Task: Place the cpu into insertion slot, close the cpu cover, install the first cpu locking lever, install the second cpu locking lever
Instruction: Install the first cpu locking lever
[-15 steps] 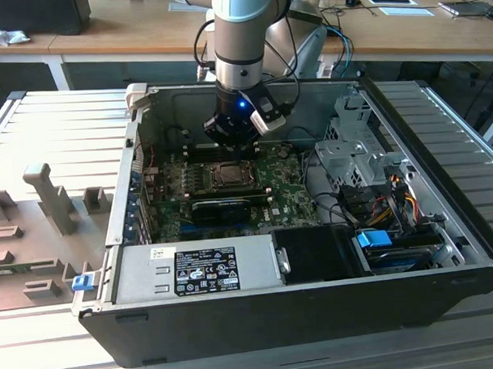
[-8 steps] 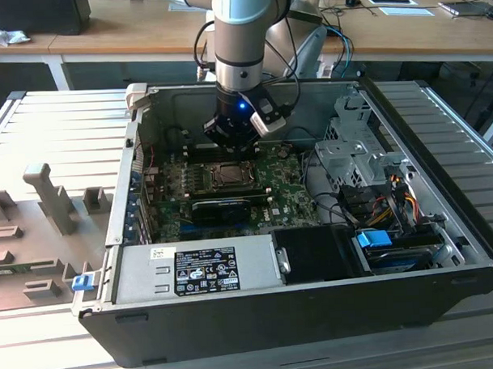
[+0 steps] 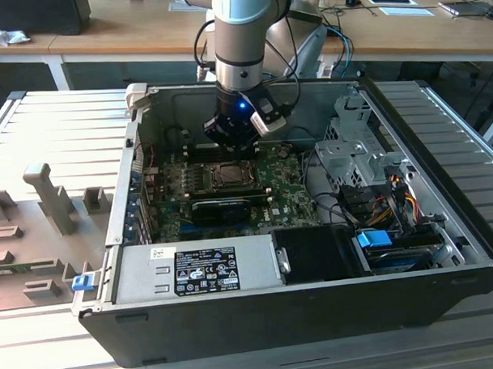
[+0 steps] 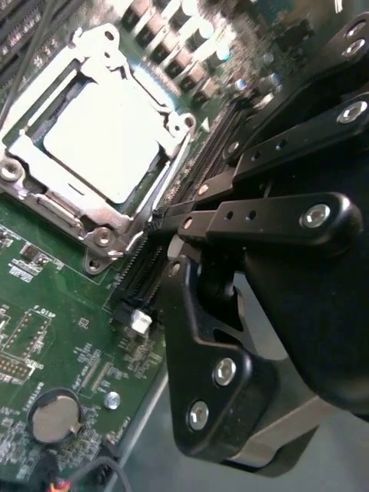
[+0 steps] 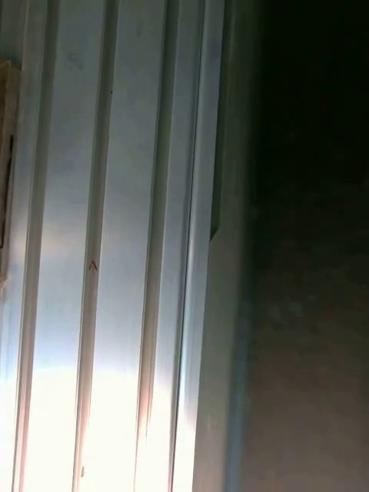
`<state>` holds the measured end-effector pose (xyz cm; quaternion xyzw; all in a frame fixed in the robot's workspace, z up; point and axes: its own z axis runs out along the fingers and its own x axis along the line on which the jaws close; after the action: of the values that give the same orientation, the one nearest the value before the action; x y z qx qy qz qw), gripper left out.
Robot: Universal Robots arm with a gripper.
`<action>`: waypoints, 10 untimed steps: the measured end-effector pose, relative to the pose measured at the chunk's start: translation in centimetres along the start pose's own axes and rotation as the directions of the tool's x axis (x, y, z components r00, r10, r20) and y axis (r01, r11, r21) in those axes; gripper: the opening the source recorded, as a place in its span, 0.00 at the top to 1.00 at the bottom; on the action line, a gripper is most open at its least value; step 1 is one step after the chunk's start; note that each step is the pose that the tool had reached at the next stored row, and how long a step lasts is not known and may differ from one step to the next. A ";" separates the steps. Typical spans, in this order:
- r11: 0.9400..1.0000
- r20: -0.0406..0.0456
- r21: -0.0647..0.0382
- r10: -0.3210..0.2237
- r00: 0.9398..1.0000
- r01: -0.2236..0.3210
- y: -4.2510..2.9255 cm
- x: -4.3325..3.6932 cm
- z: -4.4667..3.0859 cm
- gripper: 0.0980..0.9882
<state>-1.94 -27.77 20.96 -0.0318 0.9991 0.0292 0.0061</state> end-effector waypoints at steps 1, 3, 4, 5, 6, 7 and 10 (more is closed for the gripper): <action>1.000 0.000 0.000 0.000 1.000 0.000 0.02 0.00 -0.45 0.99; 1.000 0.000 0.000 0.000 1.000 0.000 0.07 0.04 -1.25 0.99; 1.000 0.000 0.000 0.000 1.000 0.000 0.09 0.08 -1.60 0.99; 1.000 0.001 0.000 0.000 1.000 0.000 0.14 0.19 -2.30 0.99; 1.000 0.001 0.000 0.000 1.000 0.000 0.15 0.33 -2.42 0.99; 1.000 0.002 0.000 0.000 1.000 0.000 0.17 0.54 -2.41 0.99; 1.000 0.003 0.000 0.000 1.000 0.000 0.21 1.20 -2.37 0.99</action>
<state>-3.18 -27.77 23.32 -0.0319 0.9990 0.0291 0.0078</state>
